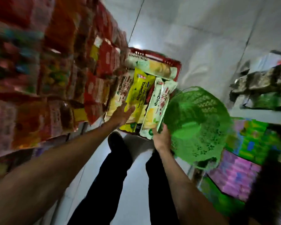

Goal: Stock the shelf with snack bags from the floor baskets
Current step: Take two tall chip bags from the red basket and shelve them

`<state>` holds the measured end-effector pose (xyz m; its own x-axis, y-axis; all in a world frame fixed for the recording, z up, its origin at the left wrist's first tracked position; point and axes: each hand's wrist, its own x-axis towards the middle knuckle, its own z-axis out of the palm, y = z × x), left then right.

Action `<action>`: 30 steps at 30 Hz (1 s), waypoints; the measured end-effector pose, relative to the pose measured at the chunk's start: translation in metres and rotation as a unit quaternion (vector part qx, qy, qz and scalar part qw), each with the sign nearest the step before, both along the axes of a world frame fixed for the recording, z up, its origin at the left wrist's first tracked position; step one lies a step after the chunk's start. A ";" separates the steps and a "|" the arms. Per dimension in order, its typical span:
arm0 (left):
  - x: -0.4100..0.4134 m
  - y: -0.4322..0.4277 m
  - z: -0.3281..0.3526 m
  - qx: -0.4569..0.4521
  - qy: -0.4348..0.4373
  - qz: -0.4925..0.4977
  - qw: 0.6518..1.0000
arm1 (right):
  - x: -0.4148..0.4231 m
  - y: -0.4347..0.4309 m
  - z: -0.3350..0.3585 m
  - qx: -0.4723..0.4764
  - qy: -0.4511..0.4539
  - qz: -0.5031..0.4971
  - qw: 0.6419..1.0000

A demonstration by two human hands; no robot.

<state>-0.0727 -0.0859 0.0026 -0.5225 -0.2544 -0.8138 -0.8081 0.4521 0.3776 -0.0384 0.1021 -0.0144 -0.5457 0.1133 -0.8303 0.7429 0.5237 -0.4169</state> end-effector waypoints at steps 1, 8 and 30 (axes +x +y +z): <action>-0.001 -0.004 -0.021 0.008 0.007 0.009 1.000 | -0.001 -0.003 -0.014 0.004 -0.006 -0.014 1.000; 0.000 -0.017 -0.121 0.006 0.018 0.068 0.998 | 0.009 -0.024 -0.105 0.021 -0.002 -0.088 0.996; -0.020 -0.030 -0.081 0.222 -0.038 0.111 0.968 | -0.027 -0.019 -0.102 -0.167 -0.075 -0.189 0.965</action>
